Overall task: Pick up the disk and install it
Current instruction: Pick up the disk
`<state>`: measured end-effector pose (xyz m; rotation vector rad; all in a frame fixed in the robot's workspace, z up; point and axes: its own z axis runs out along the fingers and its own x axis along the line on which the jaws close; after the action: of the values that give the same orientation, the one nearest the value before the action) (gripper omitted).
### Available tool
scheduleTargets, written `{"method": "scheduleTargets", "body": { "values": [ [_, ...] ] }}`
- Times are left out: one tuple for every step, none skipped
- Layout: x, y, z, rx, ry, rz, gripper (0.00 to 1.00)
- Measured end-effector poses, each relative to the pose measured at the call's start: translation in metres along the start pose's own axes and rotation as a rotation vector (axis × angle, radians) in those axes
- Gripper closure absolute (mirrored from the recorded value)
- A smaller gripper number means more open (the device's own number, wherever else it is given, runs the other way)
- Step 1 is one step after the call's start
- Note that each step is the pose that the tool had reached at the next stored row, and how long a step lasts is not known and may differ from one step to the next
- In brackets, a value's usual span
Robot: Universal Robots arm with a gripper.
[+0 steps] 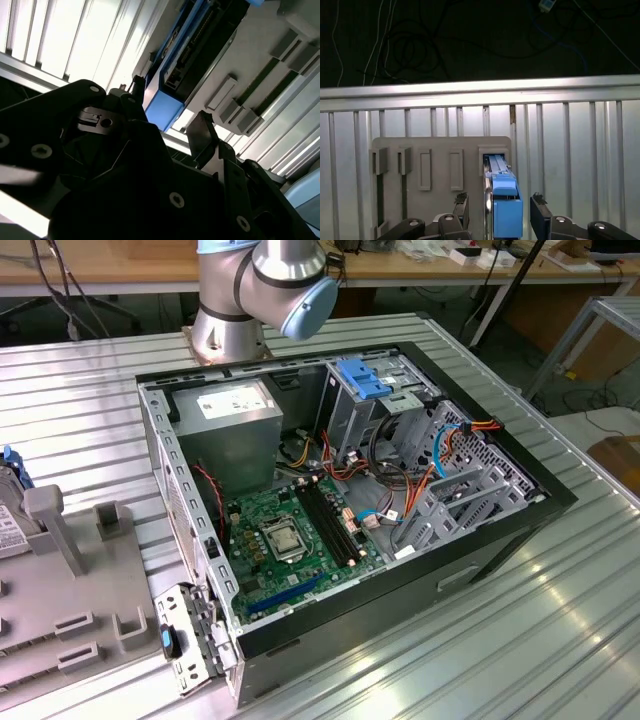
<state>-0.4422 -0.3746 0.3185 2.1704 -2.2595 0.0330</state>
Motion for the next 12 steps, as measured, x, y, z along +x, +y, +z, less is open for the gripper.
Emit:
{"method": "scheduleTargets", "body": {
  "values": [
    [-0.0002, 0.0, 0.0003, 0.0002, 0.0, 0.0, 0.4],
    [-0.0005, 0.0, 0.0006, 0.0004, -0.0002, 0.0, 0.4],
    [-0.0018, 0.0001, 0.0011, 0.0003, -0.0001, 0.0, 0.4],
    [-0.003, 0.0002, 0.0018, 0.0004, -0.0001, 0.0, 0.4],
    [-0.0036, 0.0001, 0.0028, 0.0002, 0.0, 0.0, 0.4],
    [-0.0037, 0.0001, 0.004, 0.0004, -0.0001, 0.0, 0.4],
    [-0.0038, 0.0002, 0.0049, 0.0003, -0.0001, 0.0, 0.4],
    [-0.0038, 0.0002, 0.0064, 0.0003, 0.0001, -0.001, 0.4],
    [-0.0039, 0.0002, 0.0072, 0.0003, 0.0006, -0.002, 0.4],
    [-0.0039, 0.0002, 0.0094, 0.0011, 0.0016, -0.005, 0.4],
    [-0.004, 0.0002, 0.0108, 0.0019, 0.0023, -0.006, 0.4],
    [-0.0041, 0.0003, 0.0117, 0.0036, 0.0032, -0.007, 0.4]
  ]
}}
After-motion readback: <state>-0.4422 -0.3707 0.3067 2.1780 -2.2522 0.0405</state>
